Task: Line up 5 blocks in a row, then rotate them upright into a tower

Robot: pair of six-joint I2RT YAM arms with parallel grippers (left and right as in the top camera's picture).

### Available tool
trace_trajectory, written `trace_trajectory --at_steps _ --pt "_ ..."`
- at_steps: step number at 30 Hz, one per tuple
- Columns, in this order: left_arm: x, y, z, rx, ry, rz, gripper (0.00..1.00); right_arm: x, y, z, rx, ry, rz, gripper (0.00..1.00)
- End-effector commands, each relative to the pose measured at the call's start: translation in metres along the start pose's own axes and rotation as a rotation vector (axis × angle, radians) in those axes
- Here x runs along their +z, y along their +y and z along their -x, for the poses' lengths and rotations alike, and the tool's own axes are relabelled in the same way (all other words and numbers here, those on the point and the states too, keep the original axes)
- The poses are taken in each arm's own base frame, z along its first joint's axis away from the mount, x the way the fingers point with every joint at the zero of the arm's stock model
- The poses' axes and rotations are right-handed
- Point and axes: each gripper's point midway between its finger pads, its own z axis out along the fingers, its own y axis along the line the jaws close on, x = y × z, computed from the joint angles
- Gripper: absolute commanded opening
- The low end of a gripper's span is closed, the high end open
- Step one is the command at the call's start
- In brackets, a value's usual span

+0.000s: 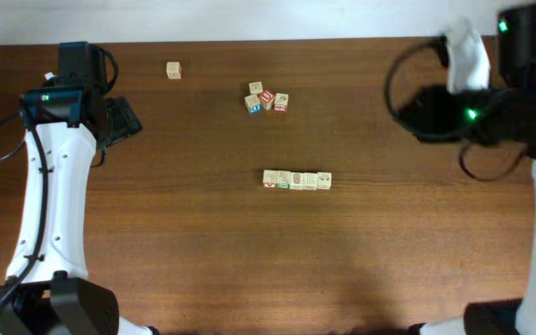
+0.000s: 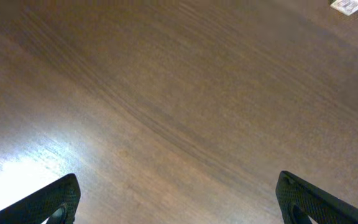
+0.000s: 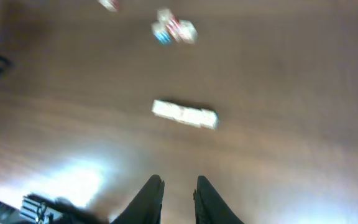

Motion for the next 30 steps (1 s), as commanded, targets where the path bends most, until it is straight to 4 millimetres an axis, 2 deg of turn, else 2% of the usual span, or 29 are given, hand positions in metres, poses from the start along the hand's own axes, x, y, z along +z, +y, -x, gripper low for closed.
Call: trace_trajectory --at_steps 1,7,9,12,14,15,16,19,22,24,25,26,28,30 --pt "-0.003 -0.002 0.005 -0.015 -0.018 -0.005 0.99 0.045 -0.038 -0.031 0.061 0.192 0.017 0.19" --pt "-0.007 -0.036 -0.011 -0.013 0.074 -0.202 0.99 0.12 -0.07 -0.056 0.163 0.263 0.166 0.19" --pt "-0.008 -0.042 -0.014 -0.012 0.093 -0.238 0.99 0.143 -0.078 -0.069 0.201 0.28 0.207 0.19" --pt "-0.011 -0.049 -0.019 -0.011 0.121 -0.283 0.99 0.166 -0.087 -0.089 0.221 0.312 0.21 0.2" --pt "-0.012 -0.049 -0.022 -0.01 0.136 -0.288 1.0 0.175 -0.09 -0.095 0.223 0.313 0.209 0.2" --pt "-0.013 -0.052 -0.025 -0.009 0.152 -0.304 0.91 0.178 -0.093 -0.095 0.232 0.307 0.202 0.19" --pt "-0.014 -0.058 -0.028 -0.009 0.17 -0.339 0.88 0.181 -0.095 -0.093 0.244 0.296 0.195 0.19" --pt "-0.013 -0.079 -0.037 0.029 0.212 -0.44 0.64 0.189 -0.102 -0.085 0.291 0.254 0.168 0.18" --pt "-0.004 -0.113 -0.056 0.131 0.27 -0.556 0.56 0.196 -0.105 -0.083 0.35 0.239 0.155 0.18" --pt "0.01 -0.138 -0.074 0.175 0.332 -0.608 0.36 0.201 -0.107 -0.085 0.348 0.248 0.155 0.18" --pt "0.016 -0.146 -0.08 0.188 0.353 -0.616 0.29 0.204 -0.108 -0.085 0.346 0.251 0.157 0.18" --pt "0.024 -0.156 -0.088 0.203 0.38 -0.62 0.14 0.208 -0.11 -0.085 0.342 0.255 0.159 0.18" --pt "0.038 -0.168 -0.101 0.226 0.422 -0.616 0.0 0.218 -0.113 -0.086 0.346 0.269 0.159 0.18" --pt "0.051 -0.179 -0.114 0.256 0.455 -0.609 0.0 0.231 -0.114 -0.091 0.321 0.297 0.166 0.18"
